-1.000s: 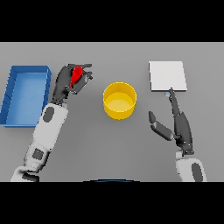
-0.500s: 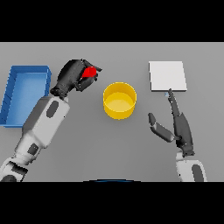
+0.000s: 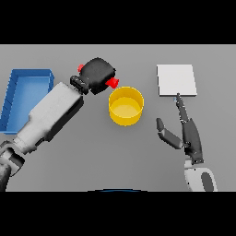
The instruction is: Pick up the red beaker and tilt it to pour out 1 green nut into yellow bowl. Pick up the yellow bowl and place it on the metallic measuring scale.
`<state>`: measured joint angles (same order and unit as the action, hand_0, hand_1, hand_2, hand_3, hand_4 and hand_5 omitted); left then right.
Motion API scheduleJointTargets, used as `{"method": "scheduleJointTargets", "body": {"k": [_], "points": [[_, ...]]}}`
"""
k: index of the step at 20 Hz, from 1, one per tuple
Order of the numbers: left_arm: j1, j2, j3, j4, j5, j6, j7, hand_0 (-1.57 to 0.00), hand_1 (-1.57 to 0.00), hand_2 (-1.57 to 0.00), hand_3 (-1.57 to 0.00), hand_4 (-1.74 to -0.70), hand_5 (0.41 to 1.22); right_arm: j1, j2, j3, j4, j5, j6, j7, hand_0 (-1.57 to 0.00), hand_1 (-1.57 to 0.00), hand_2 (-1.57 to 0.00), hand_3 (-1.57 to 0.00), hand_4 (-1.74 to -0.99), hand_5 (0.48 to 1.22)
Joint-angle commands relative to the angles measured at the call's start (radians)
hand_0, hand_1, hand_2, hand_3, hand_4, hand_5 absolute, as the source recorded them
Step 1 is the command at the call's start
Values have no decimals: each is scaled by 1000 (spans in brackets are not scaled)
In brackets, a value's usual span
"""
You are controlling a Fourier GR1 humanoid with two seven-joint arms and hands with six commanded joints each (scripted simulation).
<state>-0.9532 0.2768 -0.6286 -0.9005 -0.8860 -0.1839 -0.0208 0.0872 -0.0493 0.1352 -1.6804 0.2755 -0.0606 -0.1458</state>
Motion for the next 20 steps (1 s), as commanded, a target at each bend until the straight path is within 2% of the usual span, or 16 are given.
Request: {"method": "scheduleJointTargets", "body": {"k": [1, 2, 5, 7, 9, 10, 16, 18, 20], "points": [[-29, -2, -28, 21, -28, -20, -1, -1570, -1570, -1570, -1570, -1582, 1212, 7, -3, 3, -10, -1, 5, -6, 1, 1, 1, 1, -1063, 681], [-49, -9, -53, 33, -56, -48, 13, -1570, -1571, -1571, -1570, -1612, 1214, -1, -2, -3, -4, -11, 10, 17, 1, 1, 1, 1, -1060, 675], [-110, -21, -126, 99, -137, -71, -13, -1571, -1571, -1571, -1571, -1672, 1217, -10, 0, -3, 8, -12, 10, 15, 1, 1, 1, 1, -1065, 676], [-148, -32, -173, 142, -191, -82, -20, -1571, -1571, -1571, -1571, -1696, 1219, 11, -10, 5, -8, -7, 20, -10, 1, 1, 1, 1, -1066, 689], [-186, -42, -215, 173, -235, -93, -35, -1571, -1571, -1571, -1571, -1712, 1219, -1, 2, 9, -7, -5, 17, 21, 1, 1, 1, 1, -1064, 690], [-198, -37, -229, 177, -249, -103, -44, -1571, -1571, -1571, -1571, -1718, 1220, 7, -2, 12, -9, -1, 19, 12, 1, 1, 1, 1, -1063, 694], [-225, -67, -293, 205, -325, -72, -40, -1571, -1571, -1571, -1571, -1735, 1221, 1, 13, 10, -6, -21, 21, 10, 1, 1, 1, 1, -1063, 699], [-228, -77, -322, 206, -362, -59, -15, -1571, -1571, -1571, -1571, -1736, 1221, 7, 12, 13, -5, -7, 13, -2, 1, 1, 1, 1, -1053, 697], [-241, -93, -356, 215, -395, -44, -26, -1571, -1571, -1571, -1571, -1736, 1221, 0, 19, 16, 9, 9, 0, 10, 1, 1, 1, 1, -1065, 684]]}}
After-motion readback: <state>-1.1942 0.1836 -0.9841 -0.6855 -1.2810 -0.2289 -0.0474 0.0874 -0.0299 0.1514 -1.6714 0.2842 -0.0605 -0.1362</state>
